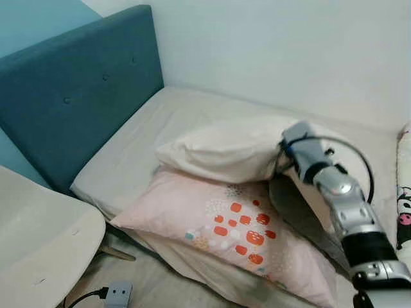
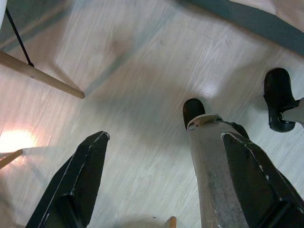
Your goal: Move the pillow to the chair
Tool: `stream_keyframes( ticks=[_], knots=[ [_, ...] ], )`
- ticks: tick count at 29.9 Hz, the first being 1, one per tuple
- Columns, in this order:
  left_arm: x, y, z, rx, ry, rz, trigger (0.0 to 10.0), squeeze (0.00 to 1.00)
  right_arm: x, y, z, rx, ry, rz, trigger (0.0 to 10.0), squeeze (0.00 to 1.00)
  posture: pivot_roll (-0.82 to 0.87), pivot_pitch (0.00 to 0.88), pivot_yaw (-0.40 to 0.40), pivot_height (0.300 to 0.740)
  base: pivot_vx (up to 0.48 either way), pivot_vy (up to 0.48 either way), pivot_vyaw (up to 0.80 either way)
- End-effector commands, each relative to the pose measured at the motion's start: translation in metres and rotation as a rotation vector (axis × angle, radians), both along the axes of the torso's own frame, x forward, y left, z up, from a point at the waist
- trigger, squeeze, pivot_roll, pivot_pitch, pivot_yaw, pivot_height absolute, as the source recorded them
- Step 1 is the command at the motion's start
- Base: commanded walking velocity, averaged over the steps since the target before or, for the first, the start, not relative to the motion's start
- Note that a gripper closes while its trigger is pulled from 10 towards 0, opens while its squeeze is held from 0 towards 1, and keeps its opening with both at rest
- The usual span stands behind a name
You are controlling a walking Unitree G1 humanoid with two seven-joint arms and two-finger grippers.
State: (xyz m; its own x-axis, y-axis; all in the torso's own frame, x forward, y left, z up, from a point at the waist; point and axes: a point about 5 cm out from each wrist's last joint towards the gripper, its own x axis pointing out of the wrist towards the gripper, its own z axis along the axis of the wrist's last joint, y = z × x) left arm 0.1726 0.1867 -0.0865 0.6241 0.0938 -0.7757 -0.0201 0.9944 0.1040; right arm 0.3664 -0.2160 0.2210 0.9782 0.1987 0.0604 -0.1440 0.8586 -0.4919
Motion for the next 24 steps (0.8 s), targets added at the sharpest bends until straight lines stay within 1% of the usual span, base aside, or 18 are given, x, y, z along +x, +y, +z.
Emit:
stream_keyframes(
  ticks=[1,2,3,6,7,8,9,10,11,12,14,15,16,18,20,22,24],
  knots=[
    [-0.003,0.006,-0.001,0.015,0.022,0.003,10.0,0.0,-0.002,0.017,0.042,0.066,-0.175,0.098,0.0,0.0,-0.25,0.123,0.062,0.74,0.0,0.0,0.0],
    [-0.002,0.007,-0.001,0.016,0.019,0.005,10.0,0.0,-0.004,0.023,0.056,0.107,-0.224,0.138,0.0,0.0,-0.25,0.122,0.063,0.74,0.0,0.0,0.0],
    [-0.002,0.007,-0.001,0.016,0.019,0.005,10.0,0.0,-0.004,0.023,0.056,0.107,-0.224,0.138,0.0,0.0,-0.25,0.122,0.063,0.74,0.0,0.0,0.0],
    [-0.001,0.006,0.0,0.019,0.02,0.0,10.0,0.0,-0.013,0.045,0.097,0.194,-0.359,0.264,0.0,0.0,-0.25,0.12,0.07,0.74,0.0,0.0,0.0],
    [-0.001,0.006,0.0,0.019,0.02,0.0,10.0,0.0,-0.013,0.045,0.097,0.194,-0.359,0.264,0.0,0.0,-0.25,0.12,0.07,0.74,0.0,0.0,0.0],
    [0.0,0.005,0.0,0.018,0.021,-0.004,10.0,0.0,-0.021,0.057,0.115,0.212,-0.427,0.34,0.0,0.0,-0.25,0.119,0.069,0.74,0.0,0.0,0.0],
    [0.0,0.004,0.0,0.017,0.02,-0.005,10.0,0.0,-0.024,0.062,0.122,0.223,-0.45,0.368,0.0,0.0,-0.25,0.117,0.069,0.74,0.0,0.0,0.0],
    [0.0,0.004,0.0,0.017,0.02,-0.005,10.0,0.0,-0.024,0.062,0.122,0.223,-0.45,0.368,0.0,0.0,-0.25,0.117,0.069,0.74,0.0,0.0,0.0],
    [0.001,0.002,0.0,0.016,0.017,-0.008,10.0,0.0,-0.031,0.07,0.134,0.253,-0.49,0.418,0.0,0.0,-0.25,0.115,0.069,0.74,0.0,0.0,0.0],
    [0.001,0.002,0.0,0.016,0.017,-0.008,10.0,0.0,-0.031,0.07,0.134,0.253,-0.49,0.418,0.0,0.0,-0.25,0.115,0.069,0.74,0.0,0.0,0.0],
    [0.001,0.0,0.0,0.014,0.014,-0.009,10.0,0.0,-0.037,0.077,0.143,0.282,-0.52,0.465,0.0,0.0,-0.25,0.113,0.067,0.74,0.0,0.0,0.0],
    [0.001,0.0,0.0,0.014,0.014,-0.009,10.0,0.0,-0.037,0.077,0.143,0.282,-0.52,0.465,0.0,0.0,-0.25,0.113,0.067,0.74,0.0,0.0,0.0],
    [0.002,0.0,0.0,0.015,0.012,-0.011,10.0,0.0,-0.044,0.085,0.151,0.308,-0.543,0.526,0.0,0.0,-0.24,0.11,0.068,0.74,0.0,0.0,0.0],
    [0.002,0.0,0.0,0.015,0.012,-0.011,10.0,0.0,-0.044,0.085,0.151,0.308,-0.543,0.526,0.0,0.0,-0.24,0.11,0.068,0.74,0.0,0.0,0.0],
    [0.003,0.001,0.001,0.018,0.008,-0.006,10.0,0.0,-0.05,0.092,0.155,0.332,-0.547,0.595,0.0,0.0,-0.24,0.108,0.067,0.74,0.0,0.0,0.0],
    [0.005,0.002,0.002,0.019,-0.003,0.011,10.0,0.0,-0.052,0.099,0.152,0.326,-0.523,0.641,0.0,0.0,-0.24,0.108,0.066,0.74,0.0,0.0,0.8],
    [0.005,0.003,0.002,0.022,-0.006,0.021,10.0,0.0,-0.052,0.102,0.146,0.322,-0.5,0.654,0.0,0.0,-0.24,0.107,0.064,0.74,0.0,0.0,0.8]
  ],
)
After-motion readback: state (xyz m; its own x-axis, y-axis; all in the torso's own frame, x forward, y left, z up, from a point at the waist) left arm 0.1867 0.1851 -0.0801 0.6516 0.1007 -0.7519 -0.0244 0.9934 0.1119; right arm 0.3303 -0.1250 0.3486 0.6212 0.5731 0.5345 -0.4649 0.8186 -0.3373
